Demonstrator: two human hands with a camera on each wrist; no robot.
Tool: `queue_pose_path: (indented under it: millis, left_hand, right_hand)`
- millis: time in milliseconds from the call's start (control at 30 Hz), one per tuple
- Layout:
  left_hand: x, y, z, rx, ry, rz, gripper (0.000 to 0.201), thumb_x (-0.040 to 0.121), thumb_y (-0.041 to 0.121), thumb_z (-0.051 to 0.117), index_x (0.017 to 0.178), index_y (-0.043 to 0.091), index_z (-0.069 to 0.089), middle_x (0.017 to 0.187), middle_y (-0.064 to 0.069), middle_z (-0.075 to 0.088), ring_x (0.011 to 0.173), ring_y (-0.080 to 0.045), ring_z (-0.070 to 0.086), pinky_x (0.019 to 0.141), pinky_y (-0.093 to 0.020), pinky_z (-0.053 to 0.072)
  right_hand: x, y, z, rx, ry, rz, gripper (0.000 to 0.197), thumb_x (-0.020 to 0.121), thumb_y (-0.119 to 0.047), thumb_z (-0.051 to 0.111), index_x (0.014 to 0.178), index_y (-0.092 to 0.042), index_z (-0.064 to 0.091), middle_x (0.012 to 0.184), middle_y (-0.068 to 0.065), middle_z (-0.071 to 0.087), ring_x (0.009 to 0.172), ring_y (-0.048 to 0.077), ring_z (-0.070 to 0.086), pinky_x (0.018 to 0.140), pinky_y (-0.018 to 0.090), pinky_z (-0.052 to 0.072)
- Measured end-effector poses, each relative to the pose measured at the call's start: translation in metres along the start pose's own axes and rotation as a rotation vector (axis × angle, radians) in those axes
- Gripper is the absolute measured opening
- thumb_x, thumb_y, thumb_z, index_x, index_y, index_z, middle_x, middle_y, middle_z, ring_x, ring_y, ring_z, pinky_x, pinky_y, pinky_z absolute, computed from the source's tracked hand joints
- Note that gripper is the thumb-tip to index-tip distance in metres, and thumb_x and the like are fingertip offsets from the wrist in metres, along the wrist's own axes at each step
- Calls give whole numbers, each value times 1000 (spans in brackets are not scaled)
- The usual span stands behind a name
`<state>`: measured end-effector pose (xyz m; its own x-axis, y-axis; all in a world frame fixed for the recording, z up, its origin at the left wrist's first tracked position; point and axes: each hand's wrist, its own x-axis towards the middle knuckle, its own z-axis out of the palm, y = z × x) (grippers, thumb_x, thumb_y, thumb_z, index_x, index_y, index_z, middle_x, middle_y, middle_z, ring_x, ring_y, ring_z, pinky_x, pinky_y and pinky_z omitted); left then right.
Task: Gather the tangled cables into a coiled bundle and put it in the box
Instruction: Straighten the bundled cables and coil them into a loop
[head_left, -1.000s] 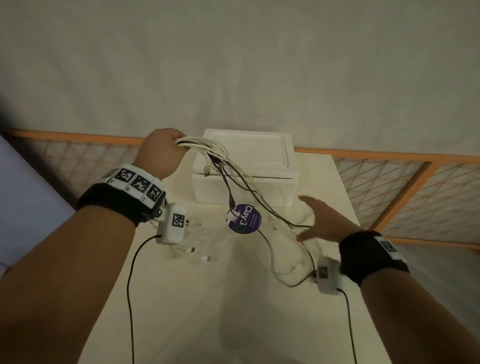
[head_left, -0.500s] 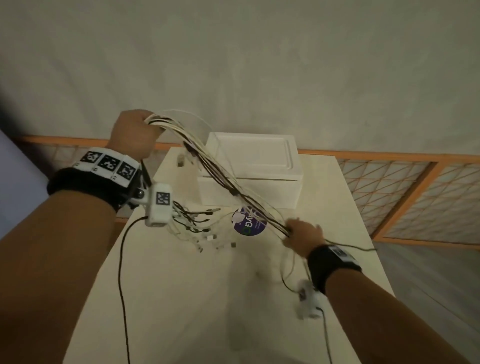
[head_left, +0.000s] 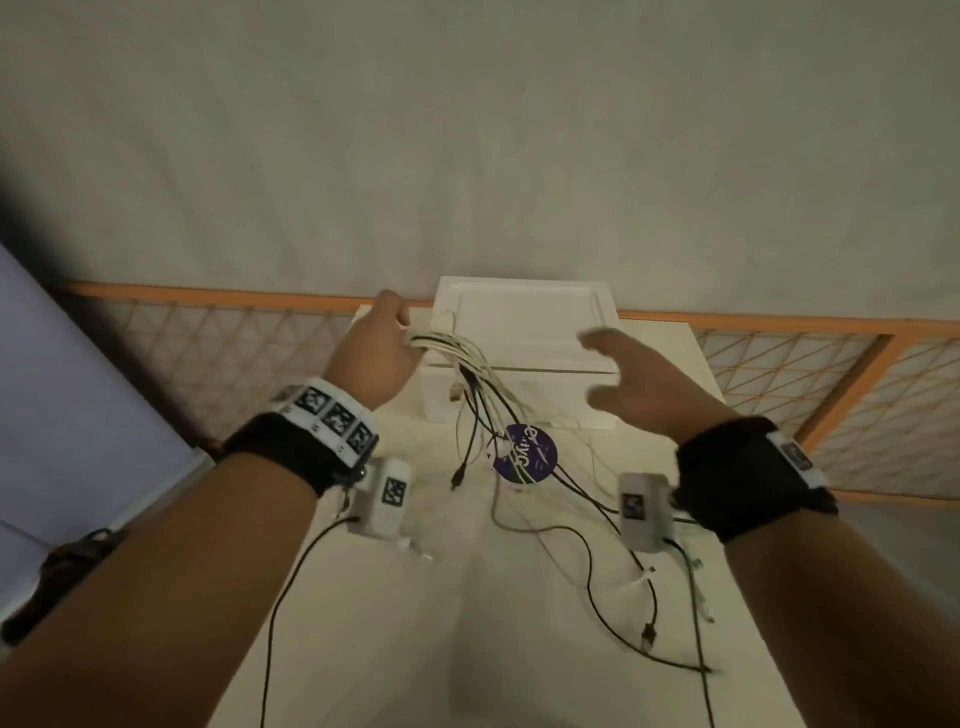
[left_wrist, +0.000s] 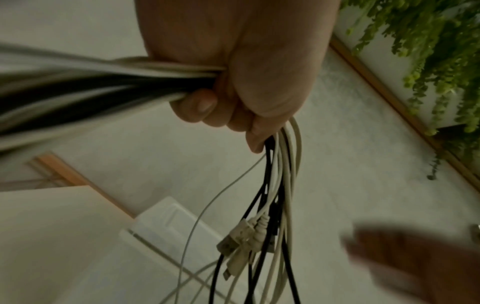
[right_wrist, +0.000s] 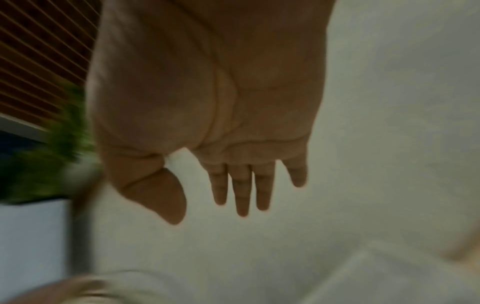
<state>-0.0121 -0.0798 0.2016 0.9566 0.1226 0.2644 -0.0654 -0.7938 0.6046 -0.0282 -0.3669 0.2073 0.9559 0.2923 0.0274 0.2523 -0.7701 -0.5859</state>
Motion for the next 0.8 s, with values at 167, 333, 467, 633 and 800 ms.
queue_pose_path:
  millis: [167,333,467,633,800]
  left_hand:
    - [-20,5,23,-13,-143,211,29,85,9,58,102,9,35,62,4,50,51,-13,48,46,-28,28]
    - [-27,-12,24,-160,-274,228,57,76,12,75,106,12,26,79,-4,57,63,-10,54,55,-30,43]
    - [-32,-24,22,-282,-336,190,99,60,17,90,124,15,14,92,-2,52,71,-11,58,71,-20,51]
    - [-35,-32,24,-345,-408,108,131,44,19,96,134,36,2,108,-2,49,89,-17,64,81,-22,51]
    - [-38,-35,22,-495,-460,61,126,55,27,90,141,34,-2,112,-4,50,79,-10,62,77,-22,50]
  right_hand:
    - [39,-105,44,-128,-114,-303,74,83,-26,59,147,-12,23,135,10,53,119,25,52,101,35,40]
    - [46,-105,70,-187,-273,-248,67,87,-25,51,146,-13,22,107,11,63,91,25,61,82,41,50]
    - [44,-103,83,-130,-331,-268,33,87,-17,52,117,-3,52,99,12,64,87,25,61,80,42,49]
    - [49,-99,89,-197,-325,-334,35,91,-24,55,122,-8,48,104,3,63,82,11,53,70,22,40]
    - [49,-95,95,-339,-283,-371,29,95,-31,48,117,-13,55,96,1,65,79,14,56,74,28,45]
